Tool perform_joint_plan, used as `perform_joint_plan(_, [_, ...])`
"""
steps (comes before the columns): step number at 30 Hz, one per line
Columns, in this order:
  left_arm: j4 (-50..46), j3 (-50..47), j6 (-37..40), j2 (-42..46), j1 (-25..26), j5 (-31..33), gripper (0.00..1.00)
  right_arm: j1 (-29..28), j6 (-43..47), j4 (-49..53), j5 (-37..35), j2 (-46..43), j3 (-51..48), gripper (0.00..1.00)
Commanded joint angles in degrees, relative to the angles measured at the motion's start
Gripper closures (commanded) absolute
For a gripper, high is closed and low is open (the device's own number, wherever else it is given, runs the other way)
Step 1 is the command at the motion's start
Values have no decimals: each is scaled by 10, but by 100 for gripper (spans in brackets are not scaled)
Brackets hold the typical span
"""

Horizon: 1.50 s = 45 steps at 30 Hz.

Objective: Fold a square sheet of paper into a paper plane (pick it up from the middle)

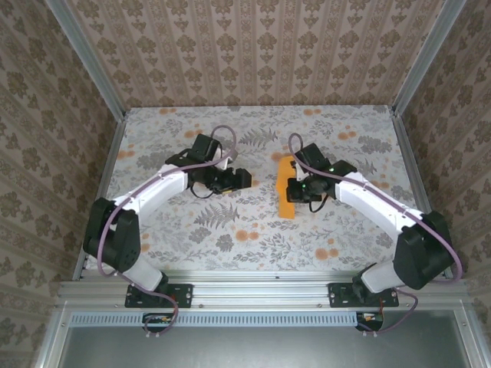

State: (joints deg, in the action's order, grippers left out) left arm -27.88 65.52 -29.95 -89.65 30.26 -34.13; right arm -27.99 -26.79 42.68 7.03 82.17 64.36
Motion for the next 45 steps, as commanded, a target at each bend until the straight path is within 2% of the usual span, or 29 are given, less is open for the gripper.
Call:
perform_joint_plan(1, [-8, -16, 6, 22, -10, -10, 21, -4, 60, 205, -174, -7, 50, 100])
perform_joint_plan(7, [16, -49, -9, 46, -12, -23, 16, -34, 53, 313, -334, 55, 99, 99])
perform_joint_plan(10, [21, -64, -13, 59, -12, -23, 14, -66, 39, 323, -359, 105, 110, 99])
perform_joint_plan(11, [22, -69, -14, 63, -12, -22, 9, -76, 36, 324, -361, 124, 115, 99])
perform_joint_plan(15, [29, -95, -21, 79, -13, -23, 8, -122, 22, 325, -358, 202, 158, 98])
perform_joint_plan(22, [27, -121, -20, 100, -19, -23, 8, -191, 15, 319, -302, 323, 245, 91])
perform_joint_plan(28, [19, -138, -15, 111, -28, -46, 9, -217, 10, 258, -217, 359, 259, 85])
perform_joint_plan(39, [12, -152, -17, 120, -30, -45, 9, -207, -1, 116, -90, 317, 205, 65])
perform_joint_plan(45, [3, -149, -15, 117, -30, -43, 9, -180, -18, 24, -19, 248, 140, 58])
